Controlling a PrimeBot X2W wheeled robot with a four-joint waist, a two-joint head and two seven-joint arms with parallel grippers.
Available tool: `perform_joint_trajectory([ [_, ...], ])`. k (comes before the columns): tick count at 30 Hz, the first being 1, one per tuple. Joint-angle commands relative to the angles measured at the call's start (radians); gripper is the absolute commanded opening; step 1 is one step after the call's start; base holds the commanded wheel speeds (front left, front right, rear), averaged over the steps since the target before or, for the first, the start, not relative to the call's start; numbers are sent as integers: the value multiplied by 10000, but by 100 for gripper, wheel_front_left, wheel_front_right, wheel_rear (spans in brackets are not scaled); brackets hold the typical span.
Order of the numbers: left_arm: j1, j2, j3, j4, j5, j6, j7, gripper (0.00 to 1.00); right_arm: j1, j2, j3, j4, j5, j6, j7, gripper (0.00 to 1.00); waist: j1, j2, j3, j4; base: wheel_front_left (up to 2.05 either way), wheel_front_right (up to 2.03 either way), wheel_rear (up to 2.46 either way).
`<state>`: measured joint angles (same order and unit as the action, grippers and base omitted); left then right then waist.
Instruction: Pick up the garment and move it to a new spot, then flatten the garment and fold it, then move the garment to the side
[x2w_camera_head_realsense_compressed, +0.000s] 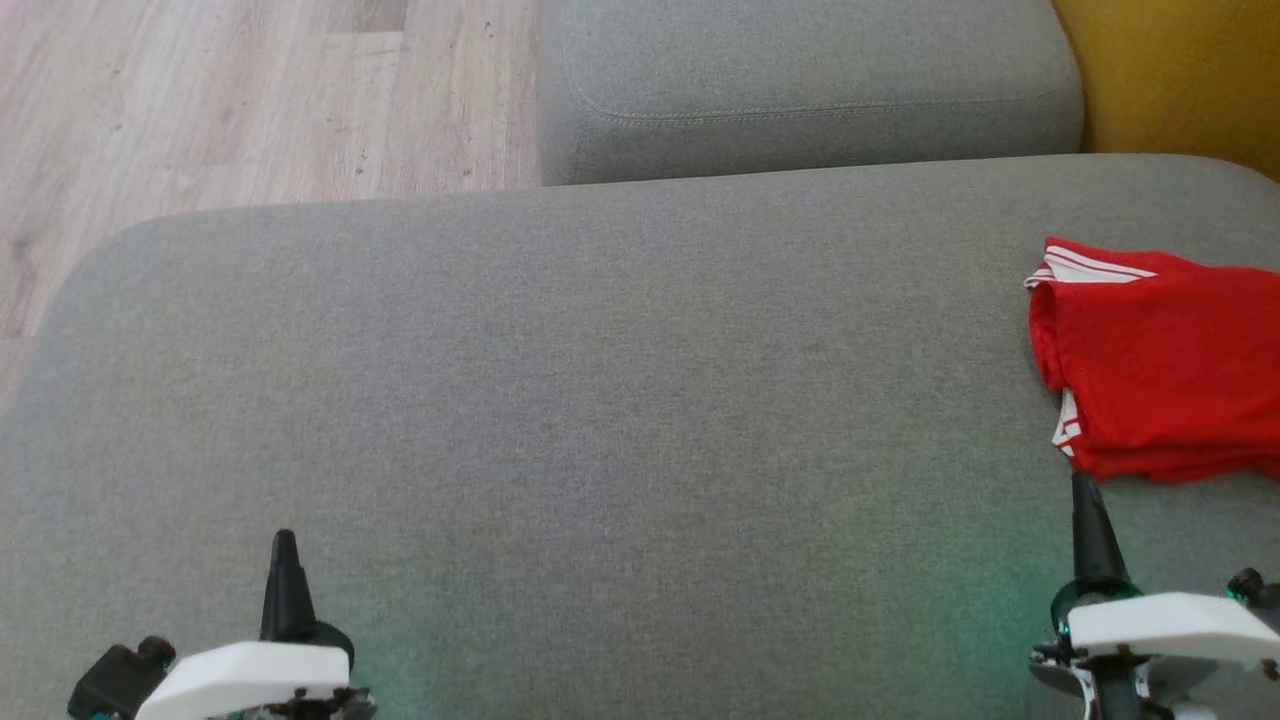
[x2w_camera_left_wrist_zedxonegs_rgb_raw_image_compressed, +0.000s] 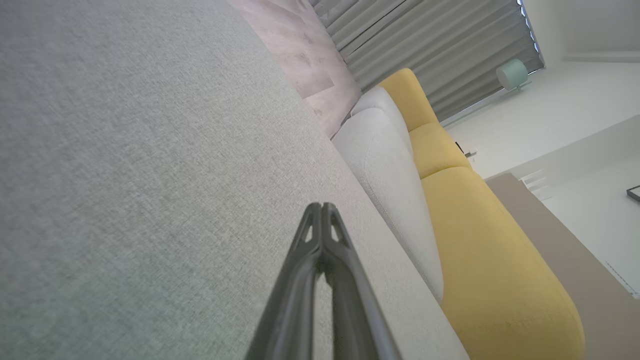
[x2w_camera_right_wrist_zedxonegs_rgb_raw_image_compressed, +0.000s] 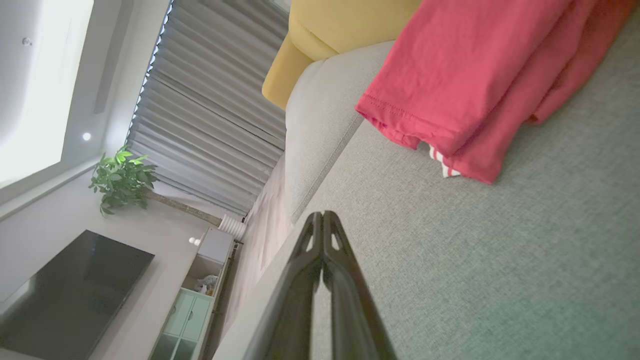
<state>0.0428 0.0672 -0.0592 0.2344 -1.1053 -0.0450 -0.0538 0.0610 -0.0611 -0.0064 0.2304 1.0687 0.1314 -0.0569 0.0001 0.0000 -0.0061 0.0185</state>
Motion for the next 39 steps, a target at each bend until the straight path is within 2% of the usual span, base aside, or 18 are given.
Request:
perform_joint_trajectory([
  [1,-526,144,341,-241,-287,-98,46,0,-626,-194,66,-265,333,-5,94,0,-1,0,2,-5,0,0,0],
  [39,-1355,124,1203,46,-4729,-761,1183,0,-1523,-194,-564,69,5066,-7,1204,0,-1,0,82,-162,0,0,0],
])
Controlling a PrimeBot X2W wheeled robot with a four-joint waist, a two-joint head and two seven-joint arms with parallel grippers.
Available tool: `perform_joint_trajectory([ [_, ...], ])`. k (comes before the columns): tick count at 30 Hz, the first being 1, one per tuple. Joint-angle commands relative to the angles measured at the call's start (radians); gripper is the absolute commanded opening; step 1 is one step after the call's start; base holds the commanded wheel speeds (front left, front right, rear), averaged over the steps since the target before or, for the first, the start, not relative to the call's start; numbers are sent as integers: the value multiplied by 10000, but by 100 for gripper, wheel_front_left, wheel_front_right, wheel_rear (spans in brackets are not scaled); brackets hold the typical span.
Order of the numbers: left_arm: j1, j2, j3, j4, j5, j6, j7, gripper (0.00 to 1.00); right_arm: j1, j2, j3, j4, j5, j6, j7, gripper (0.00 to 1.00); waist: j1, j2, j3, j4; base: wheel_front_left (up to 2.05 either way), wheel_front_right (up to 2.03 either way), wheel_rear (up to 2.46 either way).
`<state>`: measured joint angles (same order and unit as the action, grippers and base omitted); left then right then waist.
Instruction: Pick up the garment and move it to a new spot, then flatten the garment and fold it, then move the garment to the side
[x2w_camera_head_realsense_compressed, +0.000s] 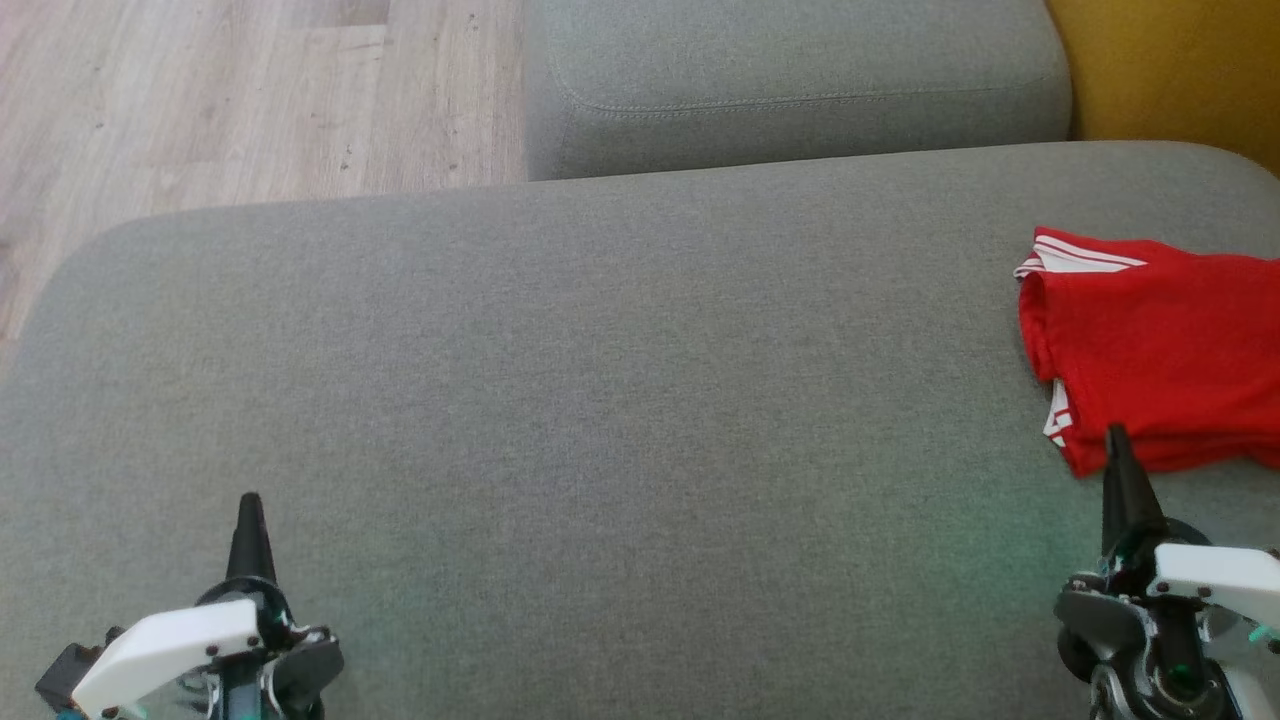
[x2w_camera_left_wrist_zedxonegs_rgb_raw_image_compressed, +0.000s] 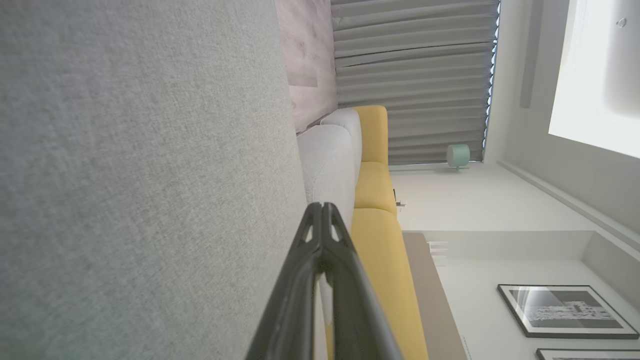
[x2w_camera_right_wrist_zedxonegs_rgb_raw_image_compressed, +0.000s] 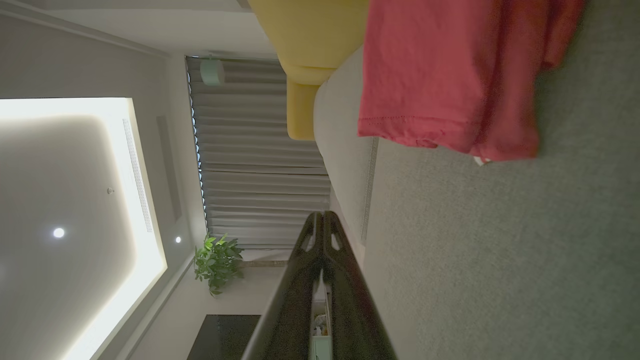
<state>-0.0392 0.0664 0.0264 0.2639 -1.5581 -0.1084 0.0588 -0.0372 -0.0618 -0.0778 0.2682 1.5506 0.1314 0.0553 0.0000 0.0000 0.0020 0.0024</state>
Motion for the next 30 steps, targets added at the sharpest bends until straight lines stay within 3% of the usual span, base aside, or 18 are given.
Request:
perform_joint_trajectory([
  [1,-556,130,370,-242,-314,-144,87,0,-564,-185,132,-300,368,-7,111,0,0,0,2,-5,0,0,0],
  [6,-655,123,479,-207,-835,-222,227,0,-671,-180,51,-260,923,-7,248,0,0,0,12,-24,0,0,0],
  [30,-663,52,579,-202,-751,-222,308,0,-680,-106,-54,-252,836,-7,332,0,0,0,11,-24,0,0,0],
])
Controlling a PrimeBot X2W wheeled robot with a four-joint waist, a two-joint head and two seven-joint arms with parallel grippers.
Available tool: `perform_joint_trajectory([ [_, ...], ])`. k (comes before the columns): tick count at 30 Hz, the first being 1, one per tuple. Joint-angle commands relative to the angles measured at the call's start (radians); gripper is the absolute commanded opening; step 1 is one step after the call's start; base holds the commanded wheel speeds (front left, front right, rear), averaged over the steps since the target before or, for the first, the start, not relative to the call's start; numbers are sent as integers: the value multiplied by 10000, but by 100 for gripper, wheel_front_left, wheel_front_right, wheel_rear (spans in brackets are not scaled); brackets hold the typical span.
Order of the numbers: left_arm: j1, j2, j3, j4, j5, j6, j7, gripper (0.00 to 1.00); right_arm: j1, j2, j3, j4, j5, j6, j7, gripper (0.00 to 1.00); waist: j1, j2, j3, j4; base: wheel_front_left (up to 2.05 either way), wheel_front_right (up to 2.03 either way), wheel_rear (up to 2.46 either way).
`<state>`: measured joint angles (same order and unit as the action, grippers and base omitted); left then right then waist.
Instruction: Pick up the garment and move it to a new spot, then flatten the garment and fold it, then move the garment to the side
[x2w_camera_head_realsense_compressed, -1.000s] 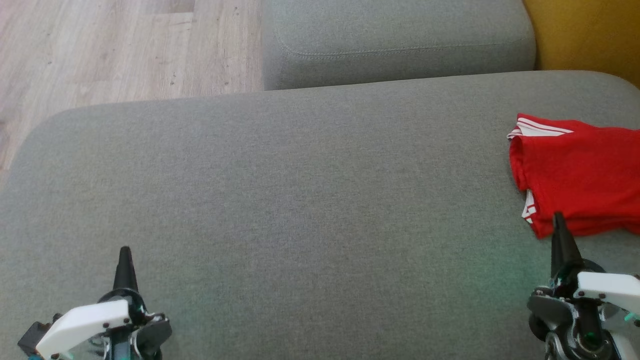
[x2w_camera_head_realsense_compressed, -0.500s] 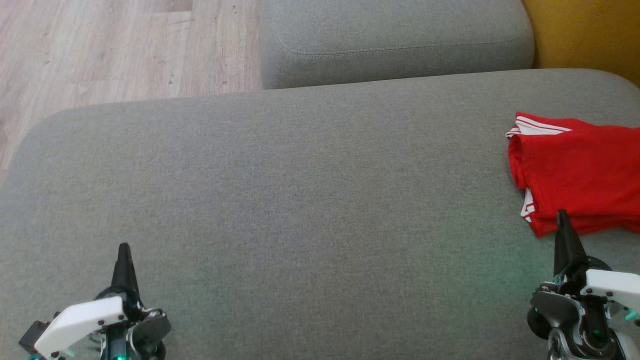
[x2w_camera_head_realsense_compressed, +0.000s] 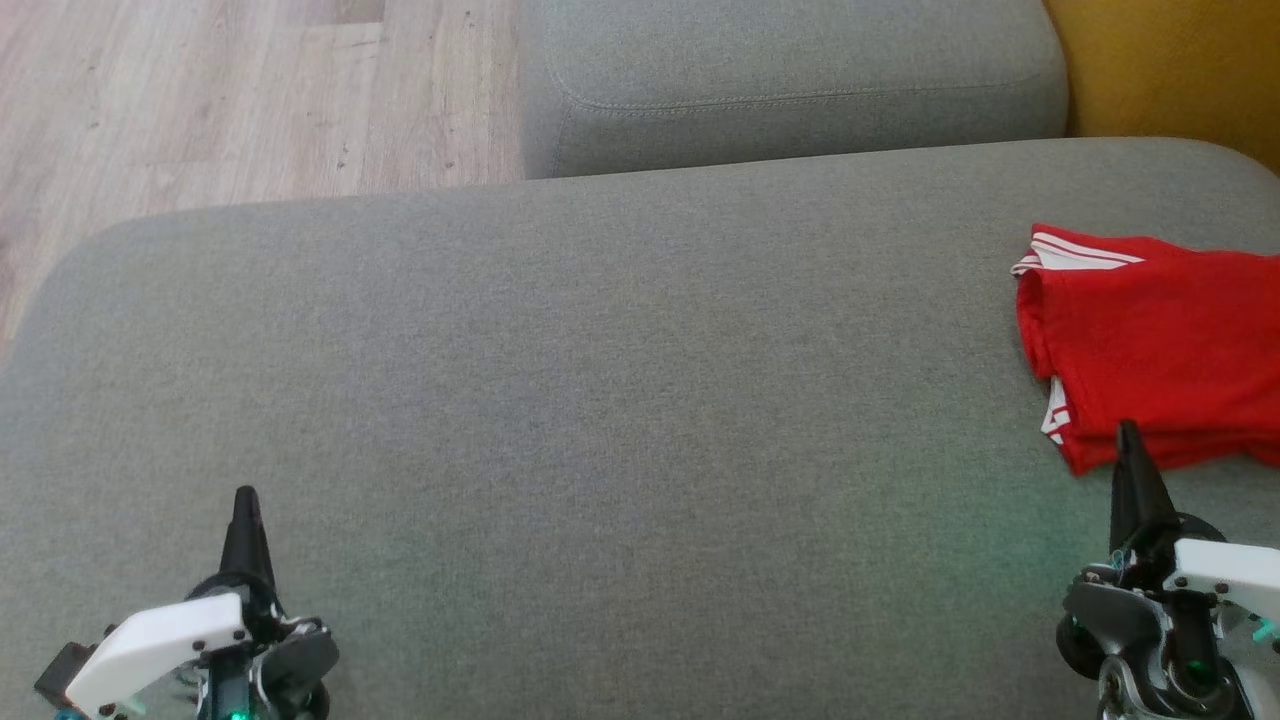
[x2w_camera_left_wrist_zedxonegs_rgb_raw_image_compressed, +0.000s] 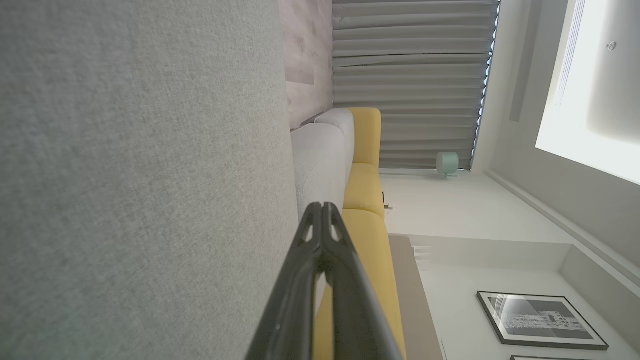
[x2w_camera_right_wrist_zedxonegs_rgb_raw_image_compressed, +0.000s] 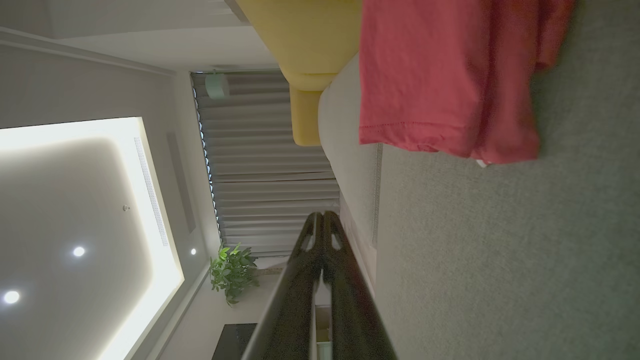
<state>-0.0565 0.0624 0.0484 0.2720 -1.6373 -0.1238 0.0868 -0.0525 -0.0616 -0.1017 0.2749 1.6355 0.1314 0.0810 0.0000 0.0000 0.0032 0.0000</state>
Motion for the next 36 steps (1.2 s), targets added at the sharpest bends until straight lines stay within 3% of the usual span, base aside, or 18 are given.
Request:
perform_joint_trajectory([
  [1,-490,89,362,-282,44,-69,31,0,-527,-105,182,-319,-17,-7,78,0,0,0,0,0,0,0,0],
  [36,-498,13,470,-277,134,-69,117,0,-536,-26,70,-312,-111,-7,168,0,0,0,0,0,0,0,0],
])
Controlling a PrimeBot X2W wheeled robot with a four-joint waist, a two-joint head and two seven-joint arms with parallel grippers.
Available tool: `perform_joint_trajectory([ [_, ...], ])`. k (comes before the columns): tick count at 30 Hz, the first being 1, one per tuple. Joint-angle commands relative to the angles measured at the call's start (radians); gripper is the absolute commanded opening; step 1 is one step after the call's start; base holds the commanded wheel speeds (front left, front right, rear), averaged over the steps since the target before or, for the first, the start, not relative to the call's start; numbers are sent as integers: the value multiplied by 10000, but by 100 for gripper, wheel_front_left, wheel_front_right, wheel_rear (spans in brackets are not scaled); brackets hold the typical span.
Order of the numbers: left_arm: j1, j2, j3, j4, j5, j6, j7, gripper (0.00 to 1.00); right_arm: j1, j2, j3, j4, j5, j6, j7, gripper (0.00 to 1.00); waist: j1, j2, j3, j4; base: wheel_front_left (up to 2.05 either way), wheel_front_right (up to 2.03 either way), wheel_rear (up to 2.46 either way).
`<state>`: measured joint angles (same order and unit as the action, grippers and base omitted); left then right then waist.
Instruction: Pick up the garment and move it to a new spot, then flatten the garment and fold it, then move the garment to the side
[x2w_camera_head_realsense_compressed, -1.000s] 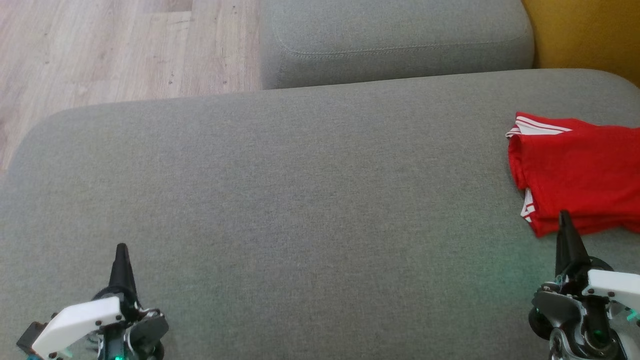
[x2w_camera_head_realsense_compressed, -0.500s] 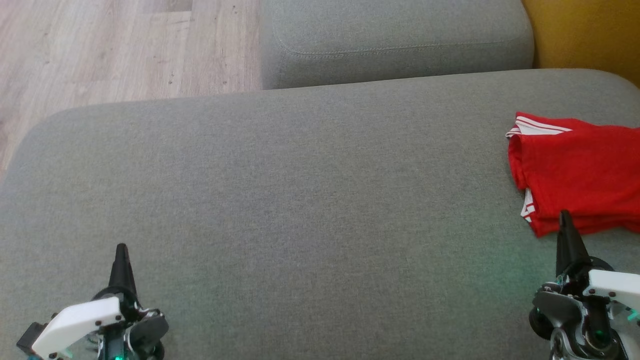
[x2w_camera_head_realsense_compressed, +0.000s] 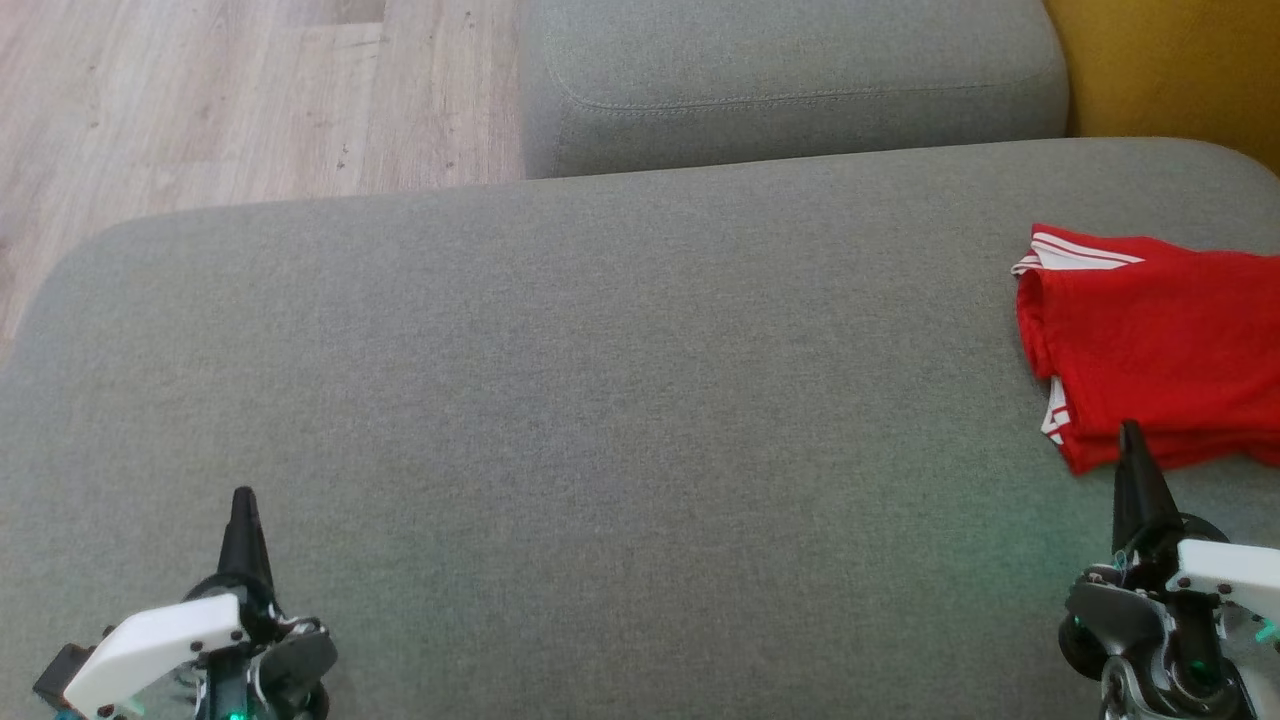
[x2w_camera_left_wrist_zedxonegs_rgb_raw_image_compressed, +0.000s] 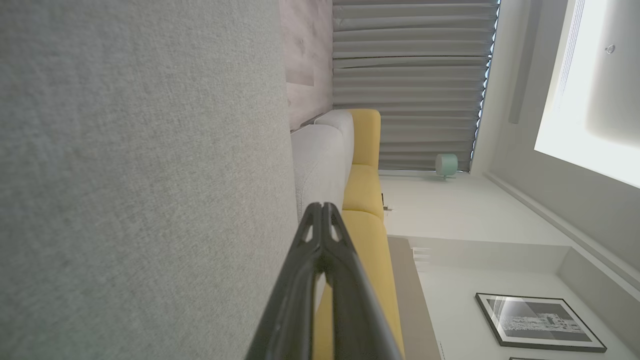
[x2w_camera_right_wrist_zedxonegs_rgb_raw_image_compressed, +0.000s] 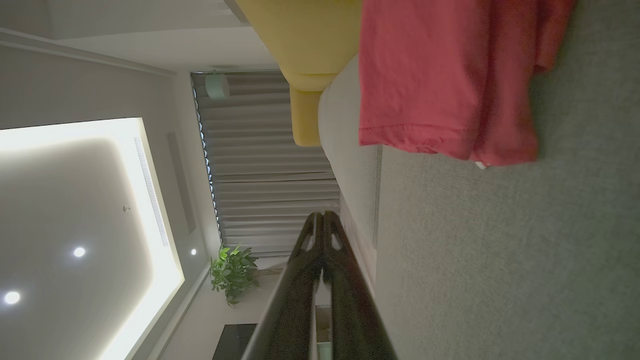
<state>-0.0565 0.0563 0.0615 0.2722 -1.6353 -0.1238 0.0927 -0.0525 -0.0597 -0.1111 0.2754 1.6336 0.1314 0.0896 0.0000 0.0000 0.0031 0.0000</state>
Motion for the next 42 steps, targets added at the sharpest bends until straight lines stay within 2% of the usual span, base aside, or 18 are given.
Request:
perform_joint_trajectory([
  [1,-499,73,342,-278,117,-69,60,0,-537,-43,162,-317,-94,-7,84,0,0,0,0,0,0,0,0],
  [42,-506,16,423,-275,185,-69,124,0,-544,15,78,-312,-164,-7,152,0,0,0,0,0,0,0,0],
])
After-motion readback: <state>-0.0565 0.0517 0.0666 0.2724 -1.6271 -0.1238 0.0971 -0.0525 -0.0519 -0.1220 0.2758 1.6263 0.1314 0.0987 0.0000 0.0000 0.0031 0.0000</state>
